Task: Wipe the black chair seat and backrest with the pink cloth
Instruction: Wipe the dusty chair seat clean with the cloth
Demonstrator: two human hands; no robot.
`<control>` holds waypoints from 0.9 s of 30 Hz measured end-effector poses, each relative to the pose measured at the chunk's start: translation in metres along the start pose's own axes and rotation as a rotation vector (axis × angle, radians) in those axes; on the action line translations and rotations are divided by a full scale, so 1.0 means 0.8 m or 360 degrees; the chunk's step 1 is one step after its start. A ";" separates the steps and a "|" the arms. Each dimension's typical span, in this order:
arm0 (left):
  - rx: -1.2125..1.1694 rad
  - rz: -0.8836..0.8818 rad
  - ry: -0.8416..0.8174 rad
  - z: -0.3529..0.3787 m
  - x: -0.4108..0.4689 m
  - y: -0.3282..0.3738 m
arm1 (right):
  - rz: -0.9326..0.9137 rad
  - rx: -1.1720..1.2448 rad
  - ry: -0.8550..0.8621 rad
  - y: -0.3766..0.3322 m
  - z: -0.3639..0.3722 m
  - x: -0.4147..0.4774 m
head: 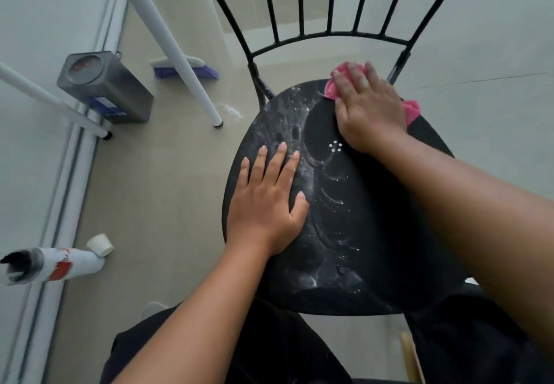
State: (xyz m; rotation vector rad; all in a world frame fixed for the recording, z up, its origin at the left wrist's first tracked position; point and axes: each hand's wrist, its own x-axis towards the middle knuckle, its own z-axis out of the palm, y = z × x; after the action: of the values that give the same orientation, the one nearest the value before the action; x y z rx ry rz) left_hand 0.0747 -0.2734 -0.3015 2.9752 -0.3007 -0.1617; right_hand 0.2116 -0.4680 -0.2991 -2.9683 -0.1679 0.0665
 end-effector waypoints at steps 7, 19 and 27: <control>0.0020 0.0002 -0.0015 -0.002 -0.002 0.002 | -0.0750 -0.0122 -0.0170 0.016 -0.005 -0.107; -0.0004 -0.0002 -0.0013 -0.004 -0.003 0.004 | -0.0587 -0.0071 -0.0143 -0.036 0.005 -0.094; -0.0020 0.0009 0.0032 0.002 -0.001 0.001 | 0.0021 -0.0066 -0.0027 0.021 0.000 -0.060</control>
State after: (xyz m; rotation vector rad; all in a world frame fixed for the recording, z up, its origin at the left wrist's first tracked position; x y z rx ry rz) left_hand 0.0735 -0.2739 -0.3026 2.9615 -0.3045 -0.1328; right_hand 0.1657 -0.4901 -0.3006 -3.0110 -0.1535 0.0913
